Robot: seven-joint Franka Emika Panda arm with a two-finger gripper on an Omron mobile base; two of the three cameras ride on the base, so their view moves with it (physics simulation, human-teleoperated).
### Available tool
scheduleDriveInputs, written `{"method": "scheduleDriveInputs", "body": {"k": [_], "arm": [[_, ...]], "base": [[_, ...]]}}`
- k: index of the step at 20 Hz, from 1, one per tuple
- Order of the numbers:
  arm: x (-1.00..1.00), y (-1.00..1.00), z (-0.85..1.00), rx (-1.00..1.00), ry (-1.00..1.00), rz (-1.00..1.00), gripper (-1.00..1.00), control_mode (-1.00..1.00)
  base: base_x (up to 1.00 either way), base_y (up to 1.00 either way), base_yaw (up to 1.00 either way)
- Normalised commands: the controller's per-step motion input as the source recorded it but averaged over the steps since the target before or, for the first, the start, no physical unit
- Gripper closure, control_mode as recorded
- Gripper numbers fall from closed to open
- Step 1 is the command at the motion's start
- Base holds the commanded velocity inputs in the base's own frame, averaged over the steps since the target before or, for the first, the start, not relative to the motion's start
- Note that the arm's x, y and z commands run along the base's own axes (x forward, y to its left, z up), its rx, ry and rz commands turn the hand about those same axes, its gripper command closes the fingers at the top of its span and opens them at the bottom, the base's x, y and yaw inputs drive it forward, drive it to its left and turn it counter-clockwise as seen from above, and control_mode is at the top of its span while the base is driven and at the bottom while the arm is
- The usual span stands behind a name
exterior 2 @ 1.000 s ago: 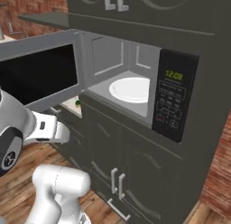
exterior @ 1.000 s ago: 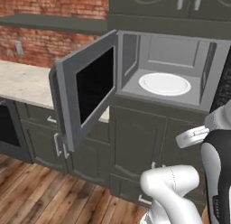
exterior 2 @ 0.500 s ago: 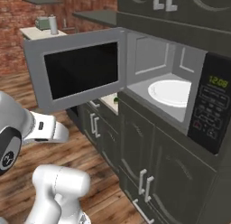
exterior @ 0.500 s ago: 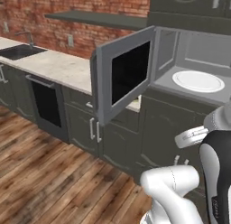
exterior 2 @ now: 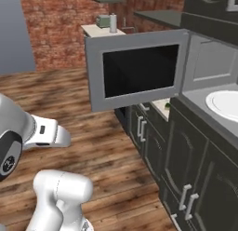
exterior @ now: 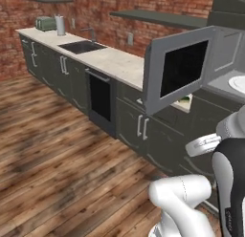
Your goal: Place the sponge inside the microwave to prepare for sanitizing.
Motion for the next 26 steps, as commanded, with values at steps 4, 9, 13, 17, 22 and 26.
{"method": "scheduleDriveInputs", "body": {"k": [4,9,13,17,22,26], "arm": [[0.00,0.00,0.00,0.00,0.00,0.00,-1.00,1.00],[0.00,0.00,0.00,0.00,0.00,0.00,-1.00,1.00],[0.00,0.00,0.00,0.00,0.00,0.00,-1.00,1.00],[0.00,0.00,0.00,0.00,0.00,0.00,-1.00,1.00],[0.00,0.00,0.00,0.00,0.00,0.00,-1.00,1.00],[0.00,0.00,0.00,0.00,0.00,0.00,-1.00,1.00]], "base": [[-0.26,0.43,0.27],[-0.15,0.66,0.11],[-0.02,0.82,0.05],[0.07,0.90,0.00],[0.36,0.73,-0.10],[0.65,0.40,-0.37]]}}
